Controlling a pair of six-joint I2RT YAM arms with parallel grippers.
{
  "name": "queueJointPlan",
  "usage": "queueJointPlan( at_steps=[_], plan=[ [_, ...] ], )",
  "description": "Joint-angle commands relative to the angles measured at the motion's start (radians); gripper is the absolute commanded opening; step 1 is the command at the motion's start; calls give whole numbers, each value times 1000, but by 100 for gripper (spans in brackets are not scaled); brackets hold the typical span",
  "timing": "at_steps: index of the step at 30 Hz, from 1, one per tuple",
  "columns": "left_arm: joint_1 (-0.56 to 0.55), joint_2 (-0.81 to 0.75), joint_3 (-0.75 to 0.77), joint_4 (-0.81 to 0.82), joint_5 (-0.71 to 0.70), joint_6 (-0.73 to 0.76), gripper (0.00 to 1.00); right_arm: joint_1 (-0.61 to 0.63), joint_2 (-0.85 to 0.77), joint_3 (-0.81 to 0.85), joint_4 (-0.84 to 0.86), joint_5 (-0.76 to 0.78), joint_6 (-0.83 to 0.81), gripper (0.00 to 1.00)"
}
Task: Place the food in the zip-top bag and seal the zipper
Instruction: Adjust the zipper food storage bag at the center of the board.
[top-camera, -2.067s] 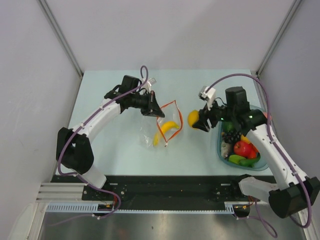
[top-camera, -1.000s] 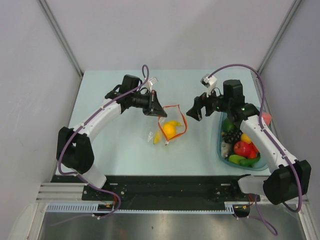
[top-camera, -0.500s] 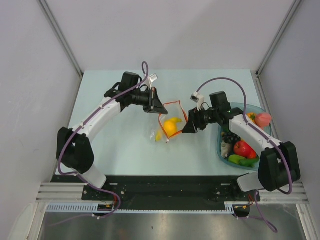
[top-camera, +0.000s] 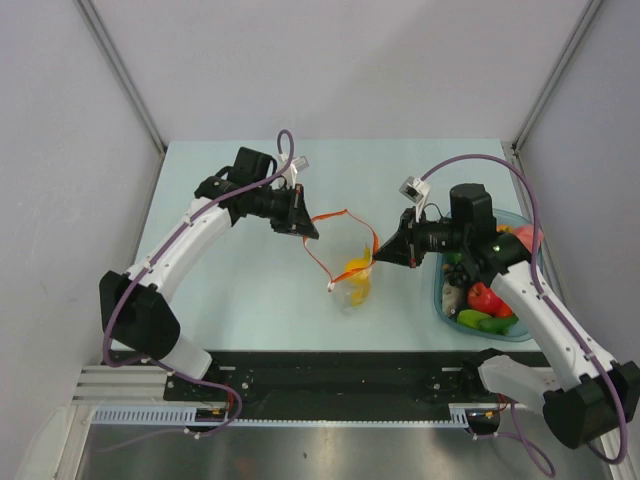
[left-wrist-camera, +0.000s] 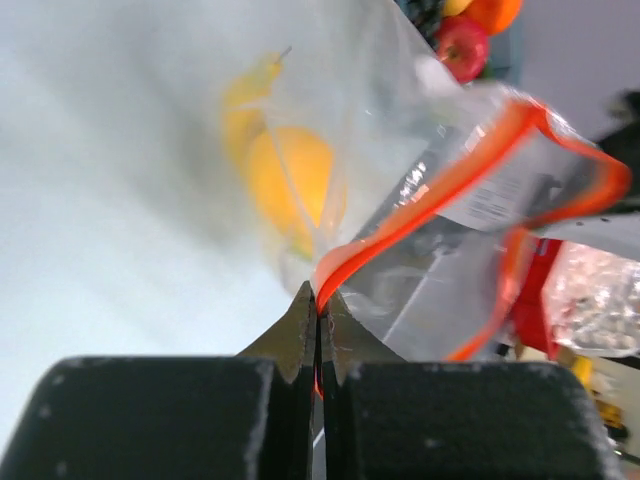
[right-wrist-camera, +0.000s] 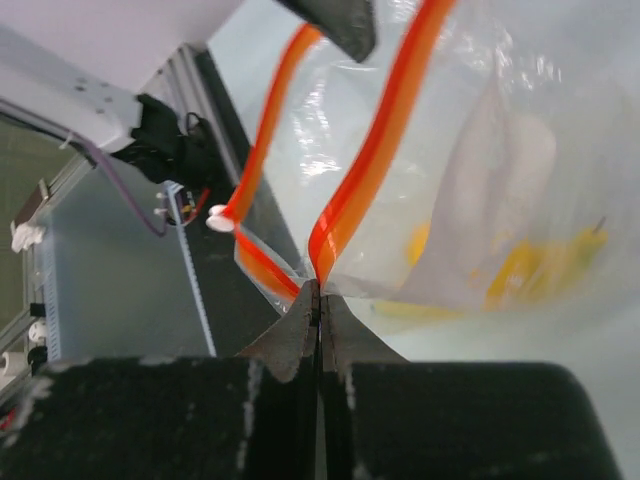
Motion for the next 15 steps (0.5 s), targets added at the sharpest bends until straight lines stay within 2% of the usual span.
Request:
queueJointPlan(
  at_steps=[1,6,13,15],
  plan=[
    [-19,-49,129,-181,-128,107,0,26,-65,44,-93,-36,34,0],
    [-36,3,144,-208,-178,138,0,-37,11,47,-130,-50,17,0],
    [-42,73,224,-198,-149,132,0,-121,54,81,-208,-14,-132,0],
    [-53,92,248,-195,-130,127,0,-163,47,113,-213,2,-155,19]
  ],
)
